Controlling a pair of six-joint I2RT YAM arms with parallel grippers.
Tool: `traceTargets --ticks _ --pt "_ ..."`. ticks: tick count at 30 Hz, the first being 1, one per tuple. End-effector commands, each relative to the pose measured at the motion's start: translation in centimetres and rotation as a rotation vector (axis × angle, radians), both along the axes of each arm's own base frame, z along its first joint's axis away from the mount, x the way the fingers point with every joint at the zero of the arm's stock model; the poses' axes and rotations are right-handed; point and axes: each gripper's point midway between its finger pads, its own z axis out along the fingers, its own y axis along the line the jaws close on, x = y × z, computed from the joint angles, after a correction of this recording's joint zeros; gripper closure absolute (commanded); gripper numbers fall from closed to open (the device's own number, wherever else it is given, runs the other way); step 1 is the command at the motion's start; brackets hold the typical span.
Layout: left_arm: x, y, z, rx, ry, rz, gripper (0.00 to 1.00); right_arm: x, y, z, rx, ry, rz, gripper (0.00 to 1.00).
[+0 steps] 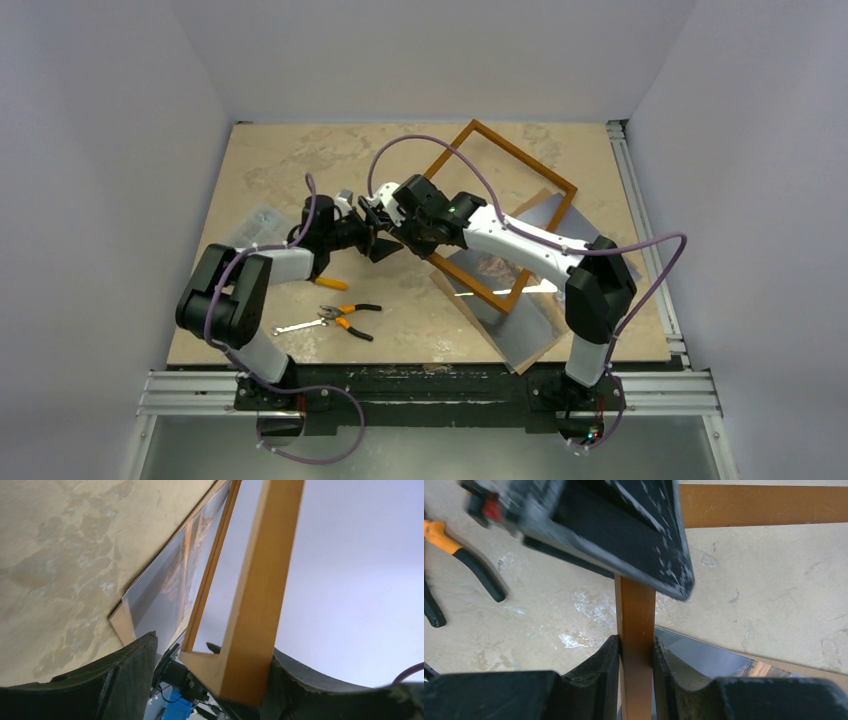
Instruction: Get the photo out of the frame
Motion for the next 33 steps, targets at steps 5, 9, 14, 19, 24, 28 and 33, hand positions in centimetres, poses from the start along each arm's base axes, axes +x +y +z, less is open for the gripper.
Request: traceTargets --ticks 5,9,14,19,24,28,33 --pt "2.9 -1.8 3.8 -0.058 -0.214 0.023 0.88 0.7 0.6 4.8 0.140 -0.086 -0.067 0.72" --pt "2.3 -0.5 3.3 0.070 -0.210 -0.052 1.00 0.4 -1.8 8.6 0.226 -0.141 -0.232 0.37" --pt "2.0 3.4 2.1 0.154 -0.128 -0.116 1.00 -1.7 -9.4 12.8 0.379 -0.162 -0.627 0.21" --pt "2.2 5.0 1.9 0.152 -0.103 -0.106 1.00 -4.8 -15.8 10.2 0.769 -0.003 -0.980 0.03" --pt "2.2 5.0 1.1 0.120 -0.026 -0.136 1.00 -5.5 -17.4 5.7 0.998 0.191 -1.089 0.02" --pt "2.8 5.4 1.3 0.115 -0.010 -0.132 1.00 -4.1 -16.7 2.5 1.140 0.345 -1.067 0.03" --pt "2.9 5.5 1.2 0.123 0.005 -0.152 1.00 -1.7 -18.0 0.3 1.338 0.408 -1.066 0.07"
